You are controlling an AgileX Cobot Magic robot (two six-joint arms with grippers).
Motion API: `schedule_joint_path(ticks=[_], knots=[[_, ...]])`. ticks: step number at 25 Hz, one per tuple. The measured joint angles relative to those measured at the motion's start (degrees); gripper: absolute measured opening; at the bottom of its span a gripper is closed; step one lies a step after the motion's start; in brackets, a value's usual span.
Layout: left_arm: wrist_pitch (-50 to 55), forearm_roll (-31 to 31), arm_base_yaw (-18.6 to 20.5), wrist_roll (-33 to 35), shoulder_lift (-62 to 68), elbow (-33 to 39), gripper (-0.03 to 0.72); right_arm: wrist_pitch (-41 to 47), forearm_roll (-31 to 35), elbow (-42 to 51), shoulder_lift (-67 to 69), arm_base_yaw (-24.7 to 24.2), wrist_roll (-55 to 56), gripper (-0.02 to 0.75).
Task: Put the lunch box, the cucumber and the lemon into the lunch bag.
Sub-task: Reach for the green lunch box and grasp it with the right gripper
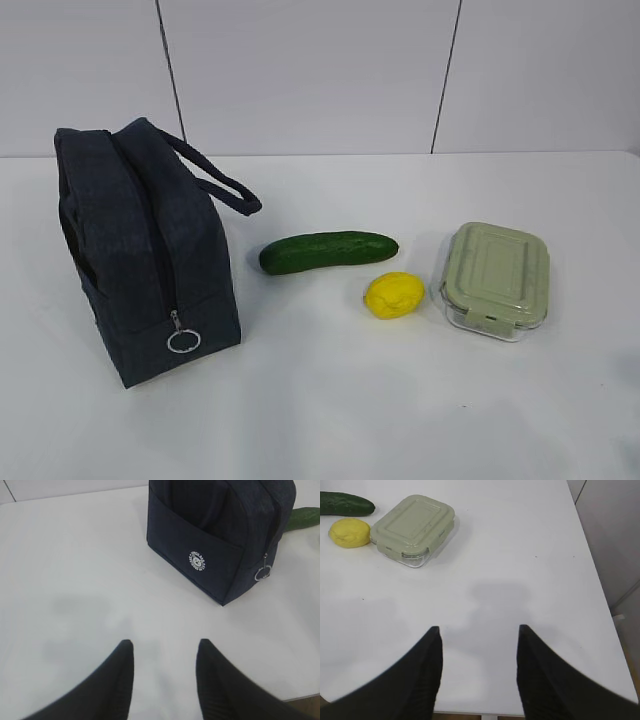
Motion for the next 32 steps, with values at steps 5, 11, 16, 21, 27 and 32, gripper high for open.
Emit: schedule_joint_path(ticks=[5, 11, 16, 21, 27, 32], knots=[[0.0, 0.0, 0.0, 0.0, 0.0, 0.0, 0.305, 0.0, 0.0, 0.0, 0.0, 0.0, 0.0, 0.374], [0.0, 0.0, 0.0, 0.0, 0.0, 0.0, 0.305, 0.0, 0.0, 0.0, 0.0, 0.0, 0.0, 0.374], [0.0, 0.0, 0.0, 0.0, 0.0, 0.0, 0.305, 0.0, 0.0, 0.0, 0.0, 0.0, 0.0, 0.374], [0.0, 0.0, 0.0, 0.0, 0.0, 0.0, 0.305, 0.0, 0.0, 0.0, 0.0, 0.0, 0.0, 0.374], [0.0, 0.0, 0.0, 0.0, 0.0, 0.0, 0.305, -1.85, 0.0, -1.15, 0.0, 0.0, 0.12, 0.374], [0.0, 0.0, 0.0, 0.0, 0.0, 0.0, 0.305, -6.61, 0.0, -4.14, 1.03, 0.0, 2.62, 0.374]])
